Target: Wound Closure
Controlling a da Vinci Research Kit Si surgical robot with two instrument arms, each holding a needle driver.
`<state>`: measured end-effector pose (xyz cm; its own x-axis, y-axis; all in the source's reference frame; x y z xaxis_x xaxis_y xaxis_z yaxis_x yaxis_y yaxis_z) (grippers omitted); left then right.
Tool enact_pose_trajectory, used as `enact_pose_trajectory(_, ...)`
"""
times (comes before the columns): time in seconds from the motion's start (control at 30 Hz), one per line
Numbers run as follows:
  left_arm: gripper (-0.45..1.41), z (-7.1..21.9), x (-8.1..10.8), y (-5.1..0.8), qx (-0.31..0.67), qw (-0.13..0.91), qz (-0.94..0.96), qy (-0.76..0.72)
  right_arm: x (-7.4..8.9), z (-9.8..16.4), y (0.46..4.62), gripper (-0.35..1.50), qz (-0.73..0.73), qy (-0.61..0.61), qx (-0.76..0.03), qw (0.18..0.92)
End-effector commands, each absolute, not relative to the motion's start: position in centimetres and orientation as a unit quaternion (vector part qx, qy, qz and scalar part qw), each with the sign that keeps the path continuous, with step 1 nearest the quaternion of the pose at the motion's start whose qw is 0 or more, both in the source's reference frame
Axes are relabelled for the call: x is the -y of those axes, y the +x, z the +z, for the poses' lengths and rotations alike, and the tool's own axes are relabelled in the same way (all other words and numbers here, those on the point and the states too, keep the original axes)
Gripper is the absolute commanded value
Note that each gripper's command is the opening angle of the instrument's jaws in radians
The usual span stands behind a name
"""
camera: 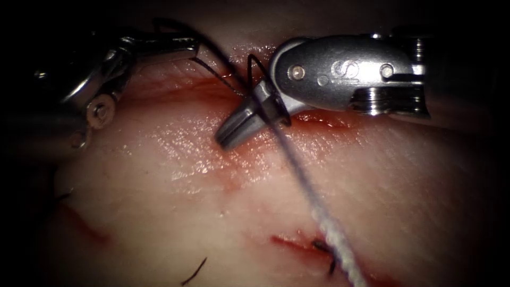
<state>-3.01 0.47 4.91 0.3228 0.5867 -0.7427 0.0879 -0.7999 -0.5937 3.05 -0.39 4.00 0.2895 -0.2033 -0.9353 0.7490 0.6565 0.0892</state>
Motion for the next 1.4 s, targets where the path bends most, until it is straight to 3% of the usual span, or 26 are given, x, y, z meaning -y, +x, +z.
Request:
enact_pose_trajectory(0.03, -0.45, 5.0, -0.5, -3.06, 0.216, 0.230, 0.540, -0.780, 0.3, 4.0, 3.13, -0.35, -0.313, 0.268, -0.508, 0.757)
enact_pose_trajectory(0.67, -0.45, 4.5, 0.5, -3.31, 0.210, 0.215, 0.579, -0.758, -0.1, 4.1, 3.07, -0.35, -0.238, 0.268, -0.566, 0.743)
enact_pose_trajectory(1.07, -0.45, 3.6, 1.9, -3.93, 0.247, 0.167, 0.604, -0.739, -0.2, 4.3, 3.05, -0.35, -0.222, 0.273, -0.560, 0.750)
enact_pose_trajectory(1.4, -0.45, 3.4, 2.7, -4.04, 0.280, 0.158, 0.608, -0.726, -0.4, 4.5, 3.06, -0.35, -0.203, 0.250, -0.553, 0.769)
